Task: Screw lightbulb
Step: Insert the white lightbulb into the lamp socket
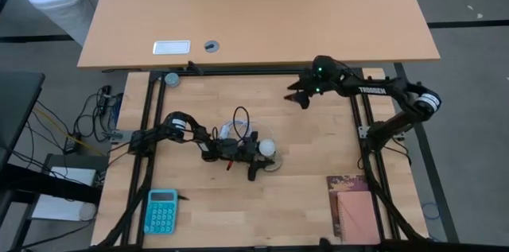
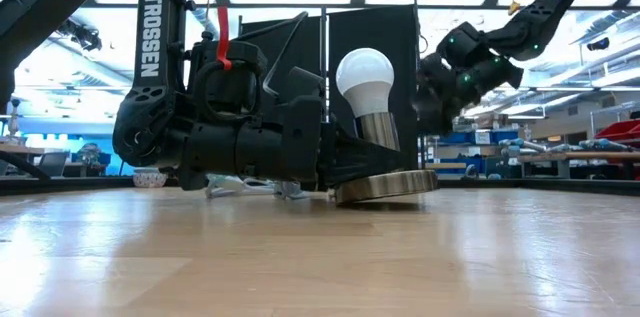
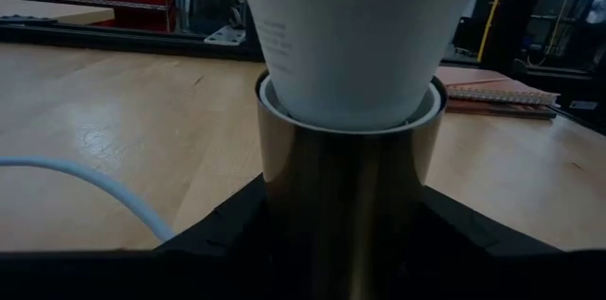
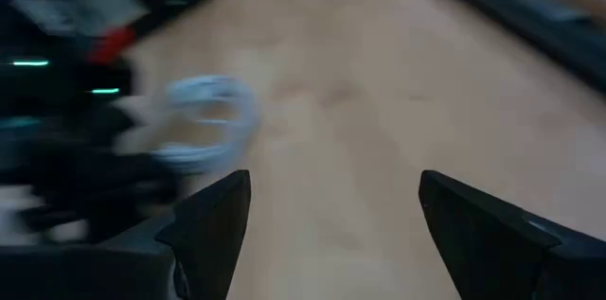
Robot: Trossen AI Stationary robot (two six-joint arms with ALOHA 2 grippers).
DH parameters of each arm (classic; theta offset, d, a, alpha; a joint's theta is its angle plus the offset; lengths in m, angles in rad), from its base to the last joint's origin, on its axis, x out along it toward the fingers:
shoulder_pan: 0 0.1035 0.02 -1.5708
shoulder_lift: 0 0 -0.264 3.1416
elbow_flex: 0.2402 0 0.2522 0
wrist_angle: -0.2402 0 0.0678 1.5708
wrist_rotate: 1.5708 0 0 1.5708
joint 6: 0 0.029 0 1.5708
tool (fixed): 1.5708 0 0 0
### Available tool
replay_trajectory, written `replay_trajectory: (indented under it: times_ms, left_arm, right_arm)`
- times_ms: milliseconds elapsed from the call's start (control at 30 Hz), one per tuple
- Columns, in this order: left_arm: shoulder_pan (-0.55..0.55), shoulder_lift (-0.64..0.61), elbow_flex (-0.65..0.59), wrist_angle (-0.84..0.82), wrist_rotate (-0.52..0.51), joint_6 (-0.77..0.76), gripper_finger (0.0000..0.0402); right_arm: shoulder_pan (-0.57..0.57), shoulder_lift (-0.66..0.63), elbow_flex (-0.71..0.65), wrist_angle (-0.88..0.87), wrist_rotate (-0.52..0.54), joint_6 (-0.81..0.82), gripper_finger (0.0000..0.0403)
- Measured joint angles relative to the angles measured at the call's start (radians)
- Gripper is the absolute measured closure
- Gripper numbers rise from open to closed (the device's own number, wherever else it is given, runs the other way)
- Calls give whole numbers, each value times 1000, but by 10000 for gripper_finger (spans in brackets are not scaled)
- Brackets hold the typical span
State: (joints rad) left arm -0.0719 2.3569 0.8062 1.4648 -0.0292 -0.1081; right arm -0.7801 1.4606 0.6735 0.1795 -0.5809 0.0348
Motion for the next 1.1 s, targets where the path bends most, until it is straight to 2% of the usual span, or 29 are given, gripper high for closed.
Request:
replay_trajectory:
  times_ms: [133,300,400,567,700,933,1100]
  left_arm:
    - [0,0,0,0,0,0,204]
    - [0,0,0,0,9,4,204]
    - [1,0,0,0,42,12,204]
    - [3,0,0,-1,102,33,204]
    - [3,0,-1,-1,136,45,204]
    - [2,1,-1,22,180,53,204]
    - [2,2,-1,33,197,52,204]
  right_arm:
    - [81,-38,0,-90,-111,3,95]
    - [238,-65,-2,-261,-54,-58,95]
    - [349,-66,-2,-244,-28,-40,95]
    - [530,-67,-2,-124,66,-10,95]
    - [642,-67,-2,-107,172,-8,95]
    - [765,-67,-2,-66,285,44,95]
    - [841,-51,-2,0,407,54,95]
